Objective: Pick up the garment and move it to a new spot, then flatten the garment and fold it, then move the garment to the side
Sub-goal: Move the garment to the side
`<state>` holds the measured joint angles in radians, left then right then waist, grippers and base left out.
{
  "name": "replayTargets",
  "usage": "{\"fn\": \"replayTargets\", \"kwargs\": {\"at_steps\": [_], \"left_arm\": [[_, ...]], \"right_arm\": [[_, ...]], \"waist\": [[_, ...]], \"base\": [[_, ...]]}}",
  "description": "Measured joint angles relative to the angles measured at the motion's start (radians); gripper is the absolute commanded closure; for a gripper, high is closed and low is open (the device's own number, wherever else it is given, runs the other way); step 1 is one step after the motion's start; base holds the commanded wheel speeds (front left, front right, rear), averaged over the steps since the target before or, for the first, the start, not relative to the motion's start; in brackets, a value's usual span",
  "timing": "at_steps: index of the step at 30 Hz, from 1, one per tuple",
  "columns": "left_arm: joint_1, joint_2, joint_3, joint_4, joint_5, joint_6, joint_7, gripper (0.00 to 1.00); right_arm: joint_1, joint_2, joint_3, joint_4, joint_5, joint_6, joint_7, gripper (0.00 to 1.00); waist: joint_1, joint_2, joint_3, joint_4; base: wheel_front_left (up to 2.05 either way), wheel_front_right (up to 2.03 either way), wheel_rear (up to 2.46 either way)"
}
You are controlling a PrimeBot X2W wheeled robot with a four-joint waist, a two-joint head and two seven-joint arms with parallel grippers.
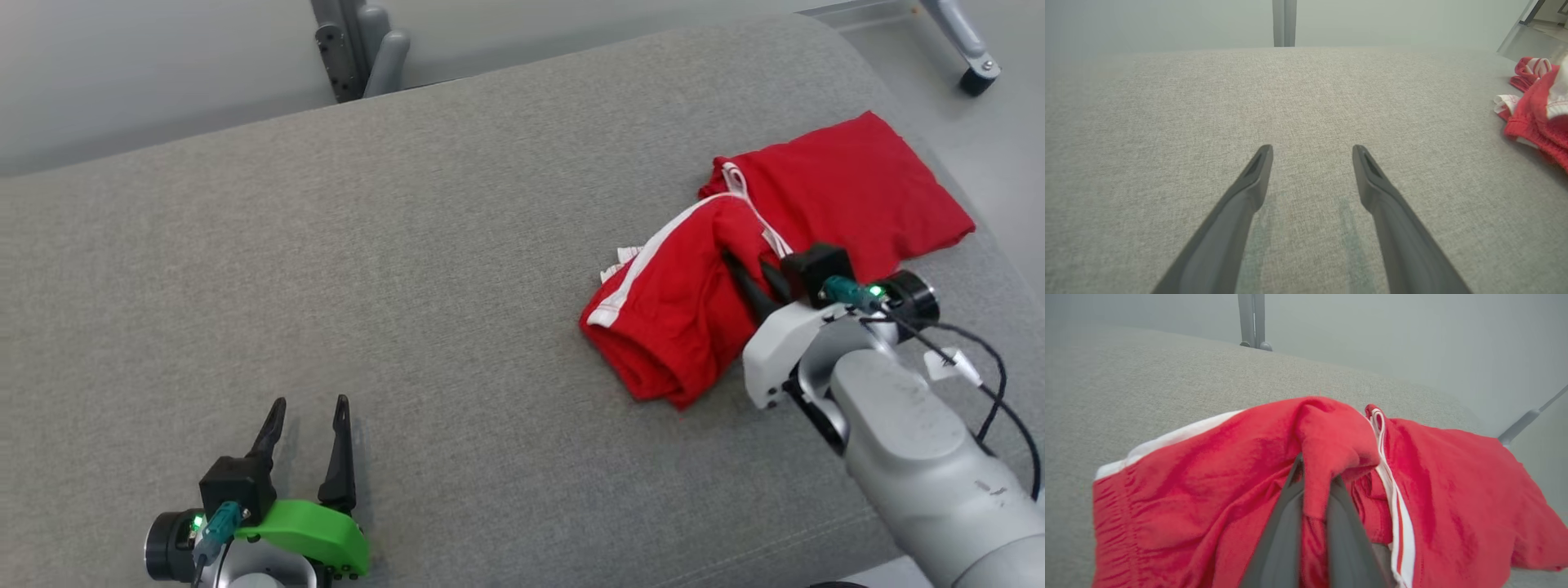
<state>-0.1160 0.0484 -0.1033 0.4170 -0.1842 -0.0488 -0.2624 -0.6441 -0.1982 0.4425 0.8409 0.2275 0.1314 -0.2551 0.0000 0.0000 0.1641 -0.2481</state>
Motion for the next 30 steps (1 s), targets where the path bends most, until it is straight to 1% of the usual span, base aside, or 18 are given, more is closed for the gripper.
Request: {"fn": "replayTargets", "kwargs": {"at_steps": [5,11,15,18,19,20,21,22,23,27,30], "left_arm": [[-0.007,0.000,0.004,-0.002,0.011,-0.004,0.000,0.00],[-0.011,0.000,0.012,-0.007,0.028,-0.012,0.000,0.00],[-0.011,0.000,0.018,-0.010,0.041,-0.017,0.000,0.00],[-0.012,0.000,0.028,-0.012,0.047,-0.018,0.000,0.00],[-0.014,0.000,0.031,-0.012,0.049,-0.020,0.000,0.00],[-0.014,0.000,0.032,-0.012,0.051,-0.021,0.000,0.00],[-0.014,0.000,0.033,-0.011,0.053,-0.022,0.000,0.00],[-0.016,0.000,0.033,-0.011,0.054,-0.022,0.000,0.00],[-0.019,0.000,0.033,-0.011,0.054,-0.022,0.000,0.00],[-0.025,0.000,0.032,-0.007,0.053,-0.022,0.000,0.00],[-0.027,0.000,0.033,-0.005,0.053,-0.022,0.000,0.00]], "right_arm": [[-0.098,-0.109,0.019,0.089,0.000,0.000,0.024,1.00],[-0.171,-0.224,-0.030,0.225,-0.013,0.000,0.032,1.00],[-0.209,-0.278,-0.076,0.298,-0.072,0.000,0.021,1.00],[-0.223,-0.294,-0.110,0.342,-0.121,0.000,0.015,1.00],[-0.225,-0.298,-0.127,0.358,-0.130,0.000,0.012,0.71],[-0.228,-0.304,-0.139,0.372,-0.148,0.000,0.012,0.71],[-0.230,-0.312,-0.158,0.382,-0.167,0.000,0.011,0.30],[-0.232,-0.320,-0.183,0.393,-0.179,0.000,0.010,0.30],[-0.233,-0.331,-0.206,0.400,-0.194,0.000,0.010,0.00],[-0.231,-0.361,-0.309,0.415,-0.271,0.000,0.006,0.00],[-0.221,-0.352,-0.387,0.396,-0.324,0.000,-0.002,0.00]], "waist": [[0.0000,0.0000,0.020,0.065],[0.0000,0.0000,0.038,0.134],[0.0000,0.0000,0.054,0.166],[0.0000,0.0000,0.071,0.178],[0.0000,0.0000,0.076,0.181],[0.0000,0.0000,0.081,0.184],[0.0000,0.0000,0.085,0.186],[0.0000,0.0001,0.088,0.188],[0.0000,0.0000,0.090,0.189],[0.0000,0.0000,0.093,0.189],[0.0000,0.0000,0.090,0.184]], "base": [[0.00,0.00,0.00],[0.00,0.00,0.00],[0.00,0.00,0.00],[0.00,0.00,0.00],[0.00,0.00,0.00],[0.00,0.00,0.00],[0.00,0.00,0.00],[0.00,0.00,0.00],[0.00,0.00,0.00],[0.00,0.00,0.00],[0.00,0.00,0.00]]}}
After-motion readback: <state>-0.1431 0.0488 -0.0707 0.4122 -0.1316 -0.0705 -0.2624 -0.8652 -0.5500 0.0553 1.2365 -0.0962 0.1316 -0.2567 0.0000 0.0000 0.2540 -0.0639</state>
